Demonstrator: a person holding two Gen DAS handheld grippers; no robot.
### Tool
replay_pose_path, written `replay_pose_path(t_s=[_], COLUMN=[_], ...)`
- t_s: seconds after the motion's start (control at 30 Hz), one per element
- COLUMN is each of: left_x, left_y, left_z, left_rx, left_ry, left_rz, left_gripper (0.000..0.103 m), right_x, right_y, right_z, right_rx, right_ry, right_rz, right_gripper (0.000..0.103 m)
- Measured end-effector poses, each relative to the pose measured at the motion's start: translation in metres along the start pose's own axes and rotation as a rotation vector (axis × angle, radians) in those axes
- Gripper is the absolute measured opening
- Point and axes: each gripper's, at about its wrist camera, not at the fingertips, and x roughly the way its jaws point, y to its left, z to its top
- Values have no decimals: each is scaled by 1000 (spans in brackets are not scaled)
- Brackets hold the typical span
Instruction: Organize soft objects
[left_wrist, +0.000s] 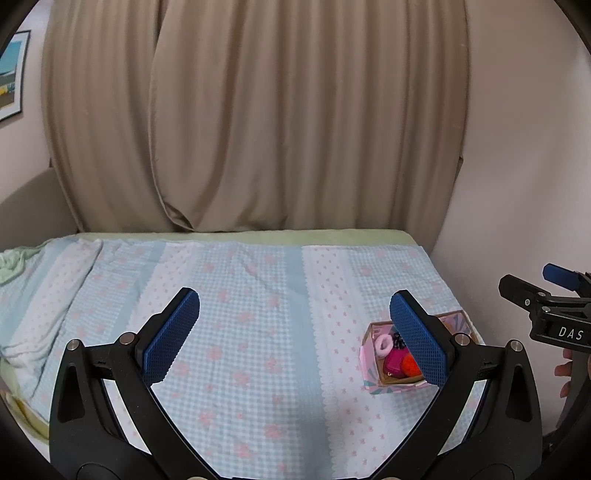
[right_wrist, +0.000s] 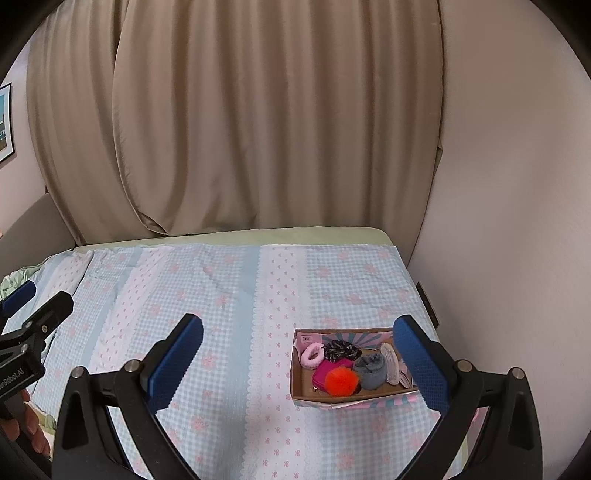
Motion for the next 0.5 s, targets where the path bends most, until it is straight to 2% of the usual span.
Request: replay_pose_path(t_s=[0.5], left_x=[-7], left_y=[-4], left_z=[-1], left_rx=[-1], left_ry=[-24], left_rz=[6], left_gripper=[103], right_x=[-2], right_y=[0], right_z=[0], right_rx=[-1], right_ry=[-5], right_rz=[-3], right_gripper=[103])
